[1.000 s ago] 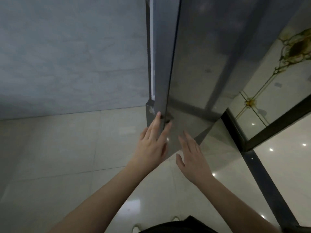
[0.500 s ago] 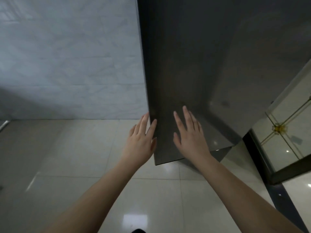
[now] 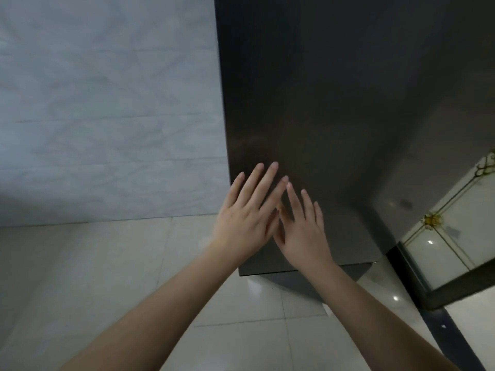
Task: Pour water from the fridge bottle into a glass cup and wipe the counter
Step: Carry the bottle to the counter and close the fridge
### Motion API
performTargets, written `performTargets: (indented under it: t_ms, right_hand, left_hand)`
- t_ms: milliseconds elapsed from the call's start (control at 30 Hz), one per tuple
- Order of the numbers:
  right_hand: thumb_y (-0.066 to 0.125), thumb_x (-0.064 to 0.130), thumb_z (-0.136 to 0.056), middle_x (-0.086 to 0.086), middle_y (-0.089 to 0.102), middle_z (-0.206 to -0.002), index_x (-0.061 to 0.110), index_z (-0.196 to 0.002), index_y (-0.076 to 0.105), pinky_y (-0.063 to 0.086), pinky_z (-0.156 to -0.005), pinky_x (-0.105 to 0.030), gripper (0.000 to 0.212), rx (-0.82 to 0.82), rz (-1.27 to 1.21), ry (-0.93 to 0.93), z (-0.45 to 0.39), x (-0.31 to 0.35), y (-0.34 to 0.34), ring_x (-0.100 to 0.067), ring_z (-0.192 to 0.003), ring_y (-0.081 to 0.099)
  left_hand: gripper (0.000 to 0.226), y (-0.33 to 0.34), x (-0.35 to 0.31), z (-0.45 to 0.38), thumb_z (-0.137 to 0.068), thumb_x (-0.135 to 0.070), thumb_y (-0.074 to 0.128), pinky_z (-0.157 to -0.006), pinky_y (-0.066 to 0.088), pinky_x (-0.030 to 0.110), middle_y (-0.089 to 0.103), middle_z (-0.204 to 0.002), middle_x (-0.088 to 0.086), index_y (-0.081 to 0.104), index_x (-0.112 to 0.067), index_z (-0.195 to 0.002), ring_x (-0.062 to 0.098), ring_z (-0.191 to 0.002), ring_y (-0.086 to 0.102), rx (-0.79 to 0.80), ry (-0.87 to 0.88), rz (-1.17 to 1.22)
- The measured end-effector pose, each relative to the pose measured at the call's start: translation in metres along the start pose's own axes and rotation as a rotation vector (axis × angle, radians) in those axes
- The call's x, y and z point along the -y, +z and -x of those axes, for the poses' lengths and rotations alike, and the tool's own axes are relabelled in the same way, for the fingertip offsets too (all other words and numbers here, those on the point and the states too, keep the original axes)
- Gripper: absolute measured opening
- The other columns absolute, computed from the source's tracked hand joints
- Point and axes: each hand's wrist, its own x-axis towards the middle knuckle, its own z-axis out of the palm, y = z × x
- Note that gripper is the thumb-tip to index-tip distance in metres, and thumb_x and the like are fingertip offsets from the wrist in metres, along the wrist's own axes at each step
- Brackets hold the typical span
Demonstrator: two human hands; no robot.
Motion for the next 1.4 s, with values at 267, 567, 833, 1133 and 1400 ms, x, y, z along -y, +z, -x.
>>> performTargets:
  t_ms: [267, 567, 833, 1133, 1400]
  right_hand:
    - [0.046, 0.042, -0.095, -0.005, 0.004, -0.164, 0.024, -0.155, 0.017, 0.022, -0.116, -0.055, 0.069, -0.018, 0.108, 0.122, -0.050, -0.014, 0.007, -0.032, -0.148, 0.014]
    - [0.047, 0.040, -0.095, -0.003, 0.013, -0.162, 0.029, -0.154, 0.019, 0.014, -0.113, -0.065, 0.067, -0.190, 0.233, 0.101, -0.074, -0.051, 0.020, -0.032, -0.146, 0.021]
    - [0.041, 0.044, -0.095, -0.002, 0.017, -0.162, 0.027, -0.154, 0.023, 0.008, -0.114, -0.063, 0.064, -0.227, 0.230, 0.140, -0.102, -0.064, 0.017, -0.031, -0.147, 0.017]
    - [0.047, 0.043, -0.094, -0.006, 0.012, -0.163, 0.022, -0.155, 0.019, 0.007, -0.116, -0.059, 0.070, -0.073, 0.209, 0.196, -0.143, -0.084, 0.015, -0.029, -0.149, 0.012]
    - [0.053, 0.039, -0.091, -0.006, 0.011, -0.163, 0.022, -0.154, 0.022, 0.008, -0.116, -0.056, 0.073, -0.005, 0.190, 0.195, -0.144, -0.084, 0.011, -0.030, -0.149, 0.009]
  left_hand:
    - [0.061, 0.053, 0.055, -0.050, -0.103, -0.049, 0.030, -0.123, -0.002, 0.044, 0.004, -0.165, 0.004, 0.017, -0.022, -0.157, 0.024, -0.152, -0.004, 0.067, 0.009, 0.018]
    - [0.064, 0.107, 0.066, -0.075, -0.103, -0.044, 0.034, -0.123, 0.002, 0.048, -0.008, -0.164, 0.008, 0.008, -0.024, -0.158, 0.032, -0.151, -0.009, 0.025, 0.046, 0.019]
    - [0.067, 0.134, 0.069, -0.094, -0.100, -0.039, 0.044, -0.121, 0.014, 0.051, 0.000, -0.164, 0.007, 0.013, -0.024, -0.157, 0.031, -0.151, -0.002, 0.066, 0.014, 0.036]
    - [0.073, 0.170, 0.056, -0.142, -0.097, -0.042, 0.047, -0.120, 0.020, 0.049, 0.014, -0.164, 0.006, 0.013, -0.017, -0.157, 0.027, -0.151, 0.014, 0.215, -0.071, 0.125]
    - [0.071, 0.172, 0.051, -0.148, -0.097, -0.042, 0.047, -0.119, 0.025, 0.046, 0.013, -0.164, 0.008, 0.015, -0.019, -0.157, 0.027, -0.148, 0.023, 0.265, -0.079, 0.181]
